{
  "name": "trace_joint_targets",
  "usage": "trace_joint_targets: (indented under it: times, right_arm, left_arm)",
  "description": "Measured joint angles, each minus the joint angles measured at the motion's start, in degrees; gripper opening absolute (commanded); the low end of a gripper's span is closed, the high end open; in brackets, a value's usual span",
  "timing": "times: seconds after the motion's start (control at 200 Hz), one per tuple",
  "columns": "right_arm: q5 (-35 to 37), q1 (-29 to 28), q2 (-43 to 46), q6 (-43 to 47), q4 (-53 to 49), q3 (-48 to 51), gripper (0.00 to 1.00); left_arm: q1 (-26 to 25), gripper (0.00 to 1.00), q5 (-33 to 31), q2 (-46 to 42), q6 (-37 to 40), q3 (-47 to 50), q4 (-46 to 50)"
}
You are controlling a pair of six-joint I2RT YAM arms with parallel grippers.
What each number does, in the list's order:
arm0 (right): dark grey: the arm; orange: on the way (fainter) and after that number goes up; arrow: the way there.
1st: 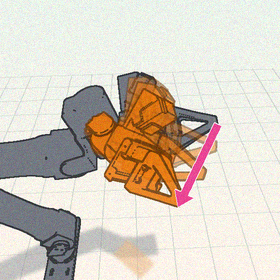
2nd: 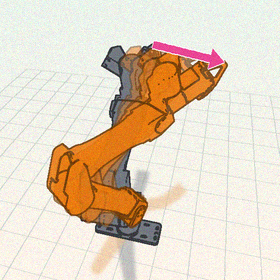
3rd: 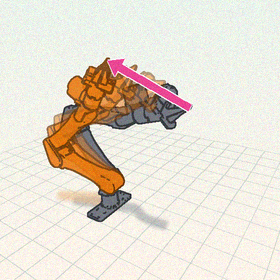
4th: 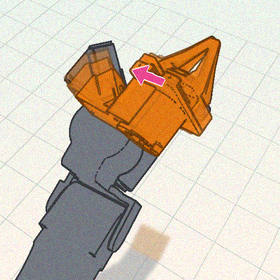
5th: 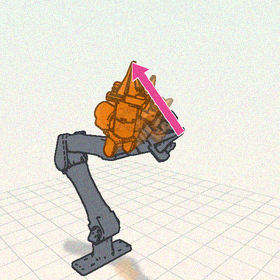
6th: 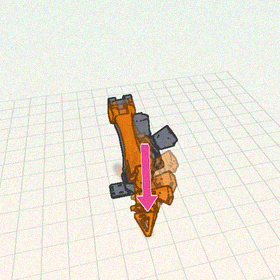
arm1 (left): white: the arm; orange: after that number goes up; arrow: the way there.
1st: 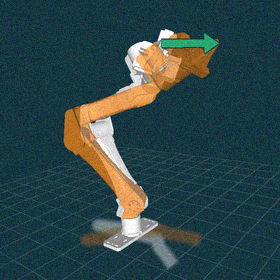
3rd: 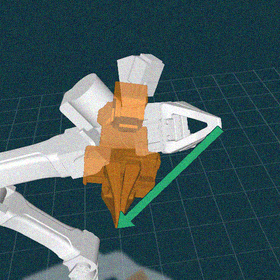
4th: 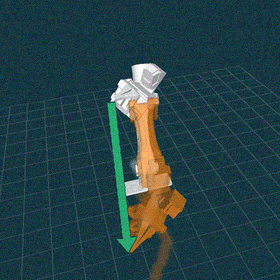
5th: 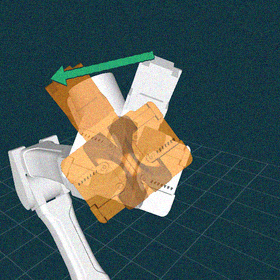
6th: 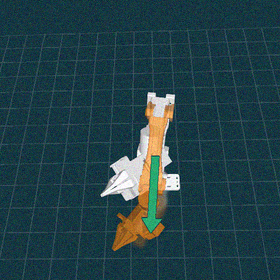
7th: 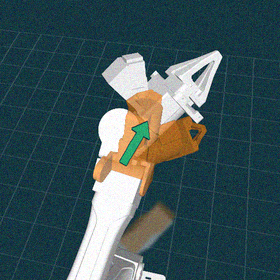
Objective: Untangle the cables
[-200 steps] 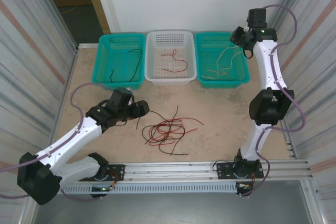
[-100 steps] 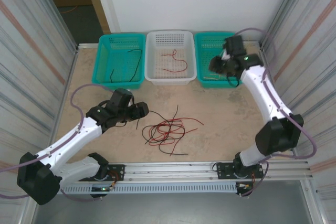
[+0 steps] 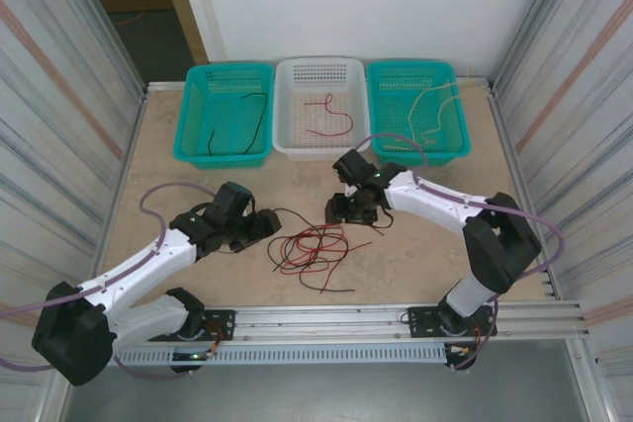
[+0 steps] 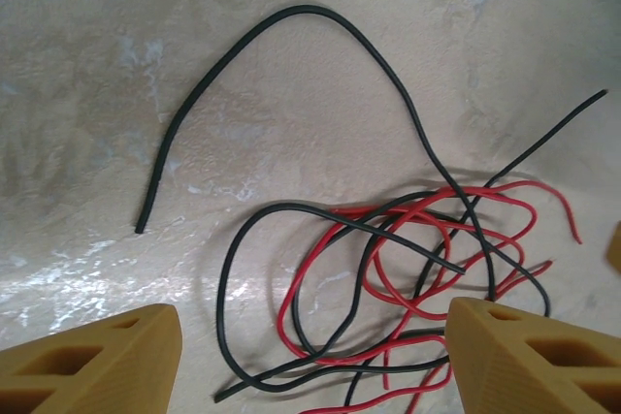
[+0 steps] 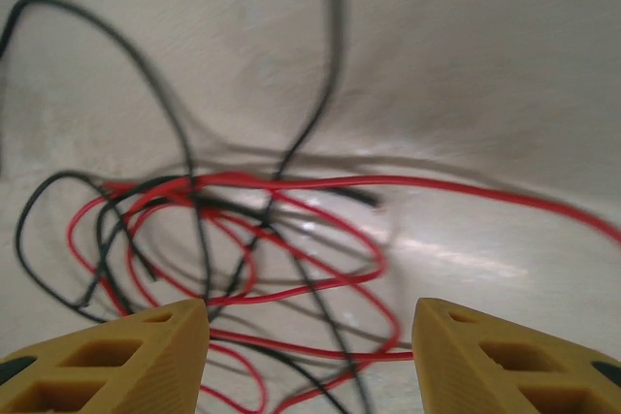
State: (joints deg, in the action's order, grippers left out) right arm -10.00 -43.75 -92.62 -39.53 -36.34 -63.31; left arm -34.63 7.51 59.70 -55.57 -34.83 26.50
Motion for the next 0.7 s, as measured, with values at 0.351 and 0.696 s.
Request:
trace_joint_targets:
  times: [0.351, 0.696]
  right_arm:
    - [-0.7, -3.3, -0.9, -1.0, -8.3, -0.6, 0.54]
    - [-1.7, -2.8, -3.1, -0.4, -10.9, 0.8, 0.06]
  left_arm:
    - [0.0, 0.71, 0.5, 0.5, -3.9, 0.9, -3.6]
    - [0.0, 0.71, 0.4, 0.5, -3.8, 0.8, -4.1]
